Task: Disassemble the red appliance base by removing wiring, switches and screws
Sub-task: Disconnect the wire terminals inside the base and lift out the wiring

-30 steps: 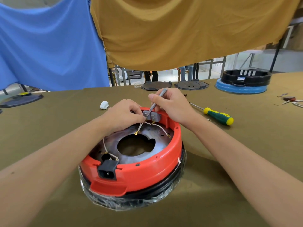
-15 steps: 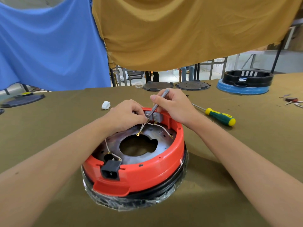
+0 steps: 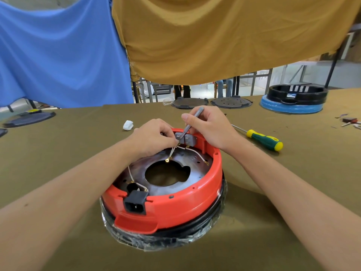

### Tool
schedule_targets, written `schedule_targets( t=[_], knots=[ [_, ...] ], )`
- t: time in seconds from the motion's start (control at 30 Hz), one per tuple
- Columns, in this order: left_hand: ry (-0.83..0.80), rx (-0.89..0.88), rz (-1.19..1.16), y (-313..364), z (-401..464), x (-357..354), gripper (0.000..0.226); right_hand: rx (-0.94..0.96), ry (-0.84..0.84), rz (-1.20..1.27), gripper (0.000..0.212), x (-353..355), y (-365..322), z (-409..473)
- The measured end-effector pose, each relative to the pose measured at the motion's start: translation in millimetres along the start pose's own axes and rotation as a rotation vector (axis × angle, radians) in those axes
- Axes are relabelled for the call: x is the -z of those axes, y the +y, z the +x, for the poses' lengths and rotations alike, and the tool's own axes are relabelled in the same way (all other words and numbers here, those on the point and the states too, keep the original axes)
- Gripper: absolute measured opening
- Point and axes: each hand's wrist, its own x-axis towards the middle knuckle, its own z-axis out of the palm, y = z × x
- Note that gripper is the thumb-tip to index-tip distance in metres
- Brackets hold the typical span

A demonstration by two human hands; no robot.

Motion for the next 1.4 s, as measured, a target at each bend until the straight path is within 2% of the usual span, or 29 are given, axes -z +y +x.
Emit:
schedule_targets(
  t=[0.8,1.07,1.27,1.4],
  knots=[
    [-0.016,0.001,0.016,-4.1,1.0,-0.5,0.017,-0.028,-0.033,0.024,0.029,0.7,2.7,-0.8],
    [-0.024,0.019,0.01,-2.3,0.5,0.2,0.019,-0.052,0.029,0.1,0.032,-0.5,-0.3,-3.8],
    [-0.017,0.057,-0.272,1.0,-0.8,3.1,0.014,-0.055,0.175,0.332,0.031,0.3,-5.1,-5.7],
    [0.015,0.019,-0.358,1.3,-0.3,2.8,0.012,-0.032,0.134,0.395,0.026,4.7,-7.4,-7.5]
  ],
)
